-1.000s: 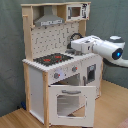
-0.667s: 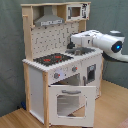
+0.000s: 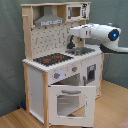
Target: Play with the kitchen
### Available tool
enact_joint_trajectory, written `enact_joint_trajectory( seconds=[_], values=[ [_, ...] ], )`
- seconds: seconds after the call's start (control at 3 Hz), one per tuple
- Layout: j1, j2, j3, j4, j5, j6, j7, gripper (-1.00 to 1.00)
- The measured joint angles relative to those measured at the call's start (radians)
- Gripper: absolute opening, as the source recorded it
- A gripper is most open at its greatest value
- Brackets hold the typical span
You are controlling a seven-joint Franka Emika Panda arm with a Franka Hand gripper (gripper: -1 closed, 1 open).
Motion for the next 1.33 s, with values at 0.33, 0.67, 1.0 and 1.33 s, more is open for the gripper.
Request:
enact_joint_trajectory(
  seconds=[0.33, 0.67, 1.0, 1.33],
  values=[
    [-0.07, 0.056, 0.0, 0.011, 0.0, 0.047, -0.026, 1.0],
    [-0.148, 0.096, 0.027, 0.044, 0.0, 0.083, -0.028, 1.0],
    [-0.219, 0.133, 0.048, 0.105, 0.0, 0.086, -0.033, 1.0],
    [-0.289, 0.183, 0.067, 0.141, 0.0, 0.107, -0.058, 1.0]
  ],
)
